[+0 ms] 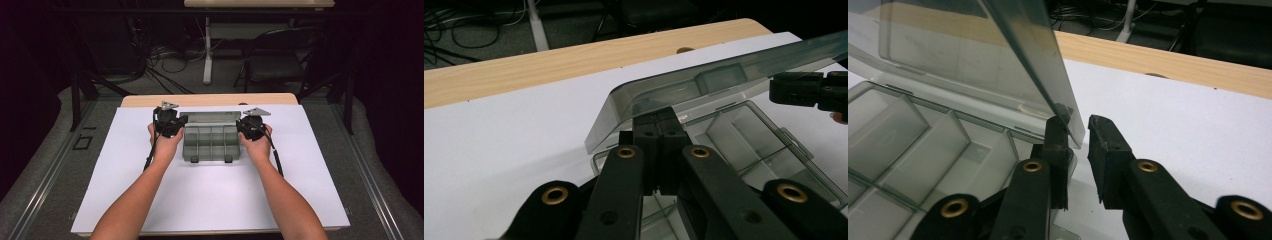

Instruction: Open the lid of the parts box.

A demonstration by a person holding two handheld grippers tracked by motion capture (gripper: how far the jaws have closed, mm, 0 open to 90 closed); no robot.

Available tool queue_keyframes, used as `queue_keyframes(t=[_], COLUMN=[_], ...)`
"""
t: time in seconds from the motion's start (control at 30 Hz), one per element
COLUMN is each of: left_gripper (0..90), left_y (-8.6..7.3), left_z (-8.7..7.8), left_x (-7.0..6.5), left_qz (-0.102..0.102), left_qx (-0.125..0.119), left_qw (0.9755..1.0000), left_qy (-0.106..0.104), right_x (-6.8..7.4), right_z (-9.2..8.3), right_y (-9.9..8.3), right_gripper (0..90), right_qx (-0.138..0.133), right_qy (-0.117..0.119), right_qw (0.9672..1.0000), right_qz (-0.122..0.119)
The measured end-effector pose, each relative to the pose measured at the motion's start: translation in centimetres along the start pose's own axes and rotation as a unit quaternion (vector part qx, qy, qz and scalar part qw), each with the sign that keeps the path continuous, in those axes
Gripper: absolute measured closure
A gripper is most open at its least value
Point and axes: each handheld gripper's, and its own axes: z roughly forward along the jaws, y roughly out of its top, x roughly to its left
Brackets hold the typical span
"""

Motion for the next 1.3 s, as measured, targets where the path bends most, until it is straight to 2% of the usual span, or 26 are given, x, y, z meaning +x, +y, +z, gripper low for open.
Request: queue_keyframes(t=[0.13,0.2,0.6,0.73,0.9,1.13,1.23,1.3], left_gripper=[90.0,89.8,85.5,79.7,66.2,52.8,50.0,49.6], left_y=[0.0,0.0,-0.2,-0.4,-0.6,-1.0,-1.4,-1.6], left_z=[0.0,0.0,-0.1,-0.1,-0.2,-0.2,0.0,0.1], left_x=[0.0,0.0,-0.1,-0.4,-0.4,-0.2,0.1,0.1], left_qz=[0.000,0.000,0.002,0.012,0.009,0.005,0.005,0.005], left_qx=[0.000,0.000,0.009,0.018,0.029,0.054,0.076,0.082], left_qw=[1.0000,1.0000,0.9999,0.9998,0.9994,0.9985,0.9971,0.9966], left_qy=[0.000,0.000,-0.004,-0.007,-0.014,-0.007,0.001,0.005], right_x=[0.3,0.5,0.4,0.5,0.5,0.6,0.5,0.6], right_z=[0.0,0.0,0.1,0.1,0.1,0.1,0.1,0.1], right_y=[0.0,0.0,0.2,0.2,0.2,0.2,0.2,0.2], right_gripper=[84.6,85.2,86.1,86.2,86.3,86.3,86.3,86.3], right_qx=[0.000,0.001,0.002,0.004,0.004,0.003,0.003,0.002], right_qy=[-0.005,-0.012,-0.015,-0.017,-0.019,-0.019,-0.019,-0.018], right_qw=[0.9999,0.9998,0.9998,0.9998,0.9998,0.9998,0.9998,0.9998], right_qz=[-0.011,-0.013,-0.010,-0.009,-0.010,-0.011,-0.011,-0.010])
